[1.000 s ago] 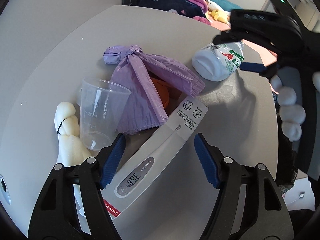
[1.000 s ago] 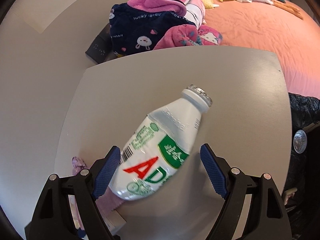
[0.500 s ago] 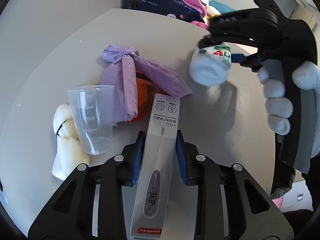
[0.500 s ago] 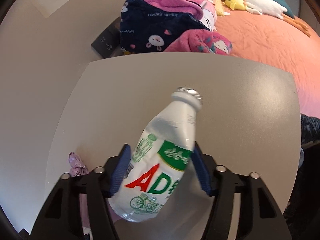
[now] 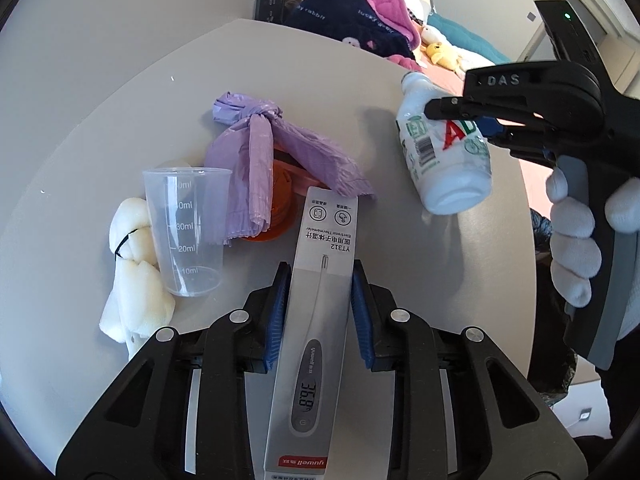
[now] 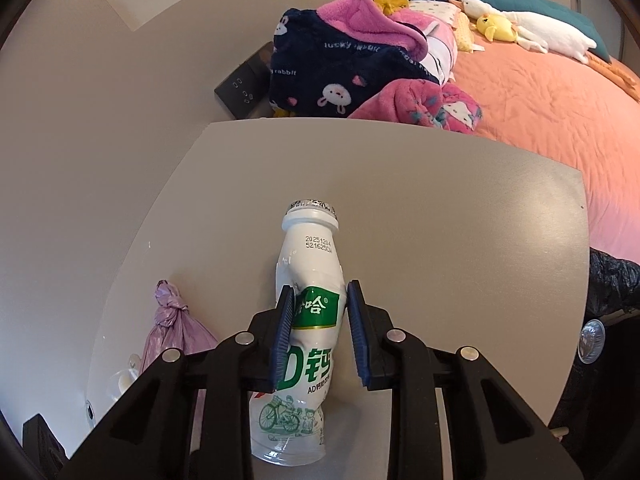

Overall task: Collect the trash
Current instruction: 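Carry the thermometer box and AD bottle toward the black trash bag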

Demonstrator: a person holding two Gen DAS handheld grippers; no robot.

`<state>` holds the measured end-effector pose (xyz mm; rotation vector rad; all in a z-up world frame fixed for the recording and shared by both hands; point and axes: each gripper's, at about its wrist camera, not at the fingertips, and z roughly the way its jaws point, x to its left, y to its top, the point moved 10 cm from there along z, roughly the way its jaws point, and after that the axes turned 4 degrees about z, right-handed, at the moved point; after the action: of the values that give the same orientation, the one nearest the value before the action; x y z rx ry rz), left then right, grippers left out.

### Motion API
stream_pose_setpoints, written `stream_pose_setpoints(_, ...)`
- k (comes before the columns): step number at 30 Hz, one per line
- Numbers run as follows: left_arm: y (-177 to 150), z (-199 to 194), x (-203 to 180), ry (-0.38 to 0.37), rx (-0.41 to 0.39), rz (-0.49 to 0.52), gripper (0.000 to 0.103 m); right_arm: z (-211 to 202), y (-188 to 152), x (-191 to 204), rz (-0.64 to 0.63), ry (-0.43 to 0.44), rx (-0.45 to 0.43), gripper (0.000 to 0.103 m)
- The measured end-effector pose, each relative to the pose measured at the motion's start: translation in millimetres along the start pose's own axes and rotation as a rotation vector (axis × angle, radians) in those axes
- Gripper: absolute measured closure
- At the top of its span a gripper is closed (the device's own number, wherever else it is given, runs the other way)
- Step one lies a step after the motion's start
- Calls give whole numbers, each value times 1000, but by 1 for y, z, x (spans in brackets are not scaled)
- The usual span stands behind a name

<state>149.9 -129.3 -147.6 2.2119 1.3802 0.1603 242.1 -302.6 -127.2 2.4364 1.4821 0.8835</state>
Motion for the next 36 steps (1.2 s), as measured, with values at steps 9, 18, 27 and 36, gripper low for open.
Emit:
stream_pose_setpoints(9, -2, -19, -21, -17, -18, -3, 74, -34, -2, -9, -37, 22, -24, 74)
stream_pose_setpoints(18, 11, -30, -55, -46, -48, 10, 74, -79, -5, -28, -61, 46, -58, 74)
stream_pose_setpoints(27, 23, -35, -92, -69, -62, 41, 74, -116, -16, -52, -65, 46, -80, 74)
stream_pose_setpoints(36, 34, -34, -127, -110, -69, 77, 74, -151, -34, -82, -54, 32, -103, 74)
